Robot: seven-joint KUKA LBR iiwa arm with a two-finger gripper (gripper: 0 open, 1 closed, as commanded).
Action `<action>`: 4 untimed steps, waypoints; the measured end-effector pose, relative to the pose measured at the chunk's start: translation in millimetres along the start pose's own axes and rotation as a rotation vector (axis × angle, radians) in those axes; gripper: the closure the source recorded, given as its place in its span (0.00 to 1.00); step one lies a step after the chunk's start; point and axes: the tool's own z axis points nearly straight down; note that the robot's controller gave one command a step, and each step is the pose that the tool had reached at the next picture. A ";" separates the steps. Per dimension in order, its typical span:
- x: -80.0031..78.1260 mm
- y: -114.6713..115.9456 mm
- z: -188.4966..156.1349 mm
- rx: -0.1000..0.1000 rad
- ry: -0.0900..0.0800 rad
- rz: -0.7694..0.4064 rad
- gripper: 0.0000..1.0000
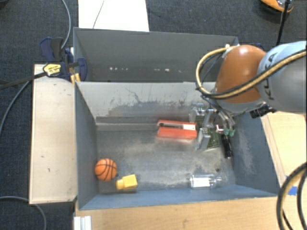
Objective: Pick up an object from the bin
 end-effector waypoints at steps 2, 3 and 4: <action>-4.0 14.4 56.1 -0.001 -0.009 0.010 0.00; -2.1 16.3 13.7 -0.001 -0.009 0.025 0.00; 1.4 42.2 25.7 -0.003 -0.011 0.116 0.00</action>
Offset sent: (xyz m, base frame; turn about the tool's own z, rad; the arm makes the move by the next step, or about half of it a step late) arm 0.0018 0.0138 -0.0562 0.0086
